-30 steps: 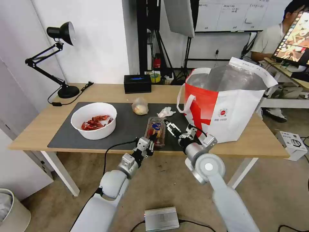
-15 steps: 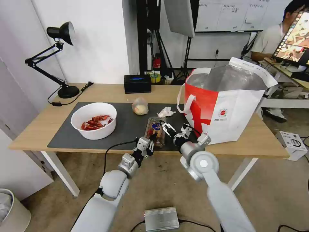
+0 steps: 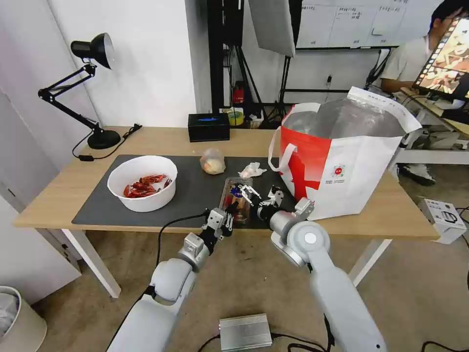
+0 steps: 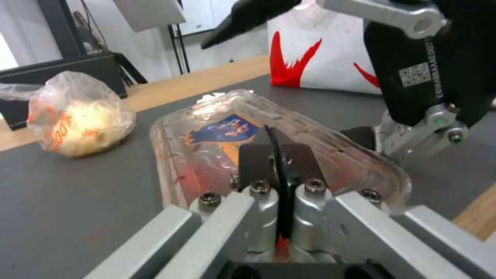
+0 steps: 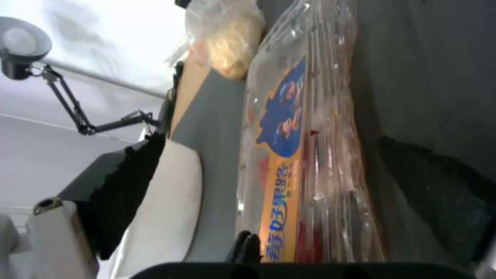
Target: Pick up the trash from the table and place it into the takeout bag.
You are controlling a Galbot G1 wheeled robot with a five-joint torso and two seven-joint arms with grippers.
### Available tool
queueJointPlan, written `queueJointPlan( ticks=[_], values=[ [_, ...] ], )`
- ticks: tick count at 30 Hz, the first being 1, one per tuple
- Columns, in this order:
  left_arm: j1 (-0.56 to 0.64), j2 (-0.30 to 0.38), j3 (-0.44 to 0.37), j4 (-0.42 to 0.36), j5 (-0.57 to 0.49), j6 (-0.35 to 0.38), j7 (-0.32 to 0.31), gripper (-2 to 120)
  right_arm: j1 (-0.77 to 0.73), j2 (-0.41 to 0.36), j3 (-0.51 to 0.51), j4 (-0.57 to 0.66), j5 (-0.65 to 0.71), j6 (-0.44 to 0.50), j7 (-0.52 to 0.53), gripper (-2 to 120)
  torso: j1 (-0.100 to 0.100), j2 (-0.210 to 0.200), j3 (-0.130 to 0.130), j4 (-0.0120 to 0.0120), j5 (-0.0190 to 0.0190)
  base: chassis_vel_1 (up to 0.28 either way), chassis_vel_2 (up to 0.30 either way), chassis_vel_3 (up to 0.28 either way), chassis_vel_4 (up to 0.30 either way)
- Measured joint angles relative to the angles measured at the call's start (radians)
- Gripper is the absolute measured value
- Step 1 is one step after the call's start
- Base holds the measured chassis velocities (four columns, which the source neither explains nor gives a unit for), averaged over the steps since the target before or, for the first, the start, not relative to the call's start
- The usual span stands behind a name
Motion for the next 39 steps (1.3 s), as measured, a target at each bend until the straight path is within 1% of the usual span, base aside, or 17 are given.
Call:
queueJointPlan(
  ticks=[8,11,16,17,19,20,21,22,24,26,28,30,32,33,36,37,39],
  values=[
    [0.004,0.004,-0.007,-0.003,-0.003,-0.001,0.0,0,0.006,0.005,0.005,-0.019,0.005,-0.013,0.007,94,0.0,0.0,0.0,0.0,0.0,0.0,0.0,0.0,0.0],
    [0.009,0.006,-0.009,-0.005,-0.008,-0.001,0.001,0,0.005,0.007,0.005,-0.025,0.005,-0.014,0.006,80,0.0,0.0,0.0,0.0,0.0,0.0,0.0,0.0,0.0],
    [0.013,0.01,-0.009,-0.007,-0.018,-0.001,0.001,1,0.002,0.007,0.005,-0.027,0.004,-0.015,0.004,70,0.0,0.0,0.0,0.0,0.0,0.0,0.0,0.0,0.0],
    [0.013,0.01,-0.009,-0.007,-0.02,-0.001,0.001,5,0.002,0.007,0.005,-0.028,0.004,-0.015,0.004,64,0.0,0.0,0.0,0.0,0.0,0.0,0.0,0.0,0.0],
    [0.013,0.01,-0.009,-0.007,-0.02,-0.001,0.001,5,0.002,0.007,0.005,-0.028,0.004,-0.015,0.004,64,0.0,0.0,0.0,0.0,0.0,0.0,0.0,0.0,0.0],
    [0.014,0.011,-0.009,-0.008,-0.024,-0.001,0.001,19,0.001,0.007,0.005,-0.029,0.004,-0.015,0.003,51,0.0,0.0,0.0,0.0,0.0,0.0,0.0,0.0,0.0],
    [0.015,0.012,-0.008,-0.008,-0.027,-0.001,0.001,25,0.0,0.007,0.005,-0.033,0.003,-0.015,-0.002,44,0.0,0.0,0.0,0.0,0.0,0.0,0.0,0.0,0.0],
    [0.015,0.012,-0.008,-0.008,-0.027,-0.001,0.001,25,0.0,0.007,0.005,-0.033,0.003,-0.015,-0.002,44,0.0,0.0,0.0,0.0,0.0,0.0,0.0,0.0,0.0],
    [0.017,0.009,-0.007,-0.008,-0.043,-0.001,0.001,36,-0.004,0.006,0.006,-0.042,-0.002,-0.015,-0.009,34,0.0,0.0,0.0,0.0,0.0001,0.0,0.0,0.0,0.0],
    [0.019,0.007,-0.005,-0.009,-0.051,-0.001,0.001,39,-0.005,0.005,0.006,-0.046,-0.003,-0.015,-0.009,32,0.0,0.0,0.0,0.0,0.0001,0.0,0.0,0.0,0.0],
    [0.025,0.004,0.003,-0.019,-0.081,0.004,0.001,51,-0.006,0.004,0.007,-0.057,-0.005,-0.013,-0.01,18,0.0,0.0,0.0,-0.0001,0.0,0.0,0.0,0.0,0.0],
    [0.027,0.005,0.003,-0.028,-0.1,0.007,-0.001,56,-0.006,0.004,0.007,-0.061,-0.007,-0.012,-0.012,14,0.0,0.0,0.0,0.0,0.0001,0.0,0.0,0.0,0.0],
    [0.028,0.007,-0.008,-0.05,-0.143,0.019,-0.011,66,-0.007,0.006,0.006,-0.063,-0.018,-0.009,-0.016,4,0.0,0.0,0.0,0.0,0.0,0.0,0.0,0.0,0.0],
    [0.028,0.007,-0.008,-0.05,-0.143,0.019,-0.011,66,-0.007,0.006,0.006,-0.063,-0.018,-0.009,-0.016,4,0.0,0.0,0.0,0.0,0.0,0.0,0.0,0.0,0.0],
    [0.025,0.014,-0.034,-0.085,-0.217,0.037,-0.038,81,-0.01,0.009,0.006,-0.065,-0.027,-0.004,-0.018,0,0.0,0.0,0.0,0.0,0.0,0.0,0.0,0.0,0.0],
    [0.025,0.014,-0.034,-0.085,-0.217,0.037,-0.038,81,-0.01,0.009,0.006,-0.065,-0.027,-0.004,-0.018,0,0.0,0.0,0.0,0.0,0.0,0.0,0.0,0.0,0.0],
    [0.023,0.022,-0.057,-0.108,-0.278,0.053,-0.064,89,-0.012,0.01,0.007,-0.065,-0.03,0.0,-0.021,0,0.0,0.0,0.0,0.0,0.0,0.0,0.0,0.0,0.0]
  ],
)
